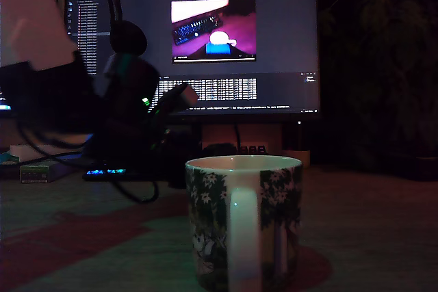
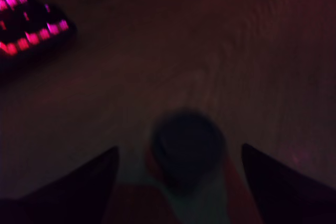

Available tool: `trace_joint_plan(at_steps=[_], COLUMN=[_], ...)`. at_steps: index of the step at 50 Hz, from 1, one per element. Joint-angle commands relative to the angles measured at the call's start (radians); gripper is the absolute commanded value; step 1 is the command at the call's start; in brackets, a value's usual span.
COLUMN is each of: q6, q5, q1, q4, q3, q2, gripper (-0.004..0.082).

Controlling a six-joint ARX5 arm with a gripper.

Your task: Pick up the coffee capsules from the table one by one and drop them inside the nearest coffee cup

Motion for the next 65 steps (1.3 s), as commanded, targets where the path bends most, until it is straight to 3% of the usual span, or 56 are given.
trace_joint_plan(at_steps=[1, 19, 29, 35, 38, 51, 65], q6=[-0.002, 0.000, 0.045, 0.048, 0.048, 0.048, 0.055], q5=[-0.003, -0.024, -0.029, -0.029, -0.028, -0.018, 0.032], q1=[-0.010, -0.010, -0.010, -0.010, -0.010, -0.010, -0.007], q4=[-0.004, -0.037, -0.061, -0.060, -0.053, -0.039, -0.109], q3=[-0.003, -0.003, -0.003, -0.003, -0.003, -0.003, -0.003], q2=[0.031, 0.031, 0.031, 0.031, 0.031, 0.031, -0.005], gripper=[0.0677, 0.0643, 0.0426, 0.0257, 0.0213, 0.0195, 0.0195])
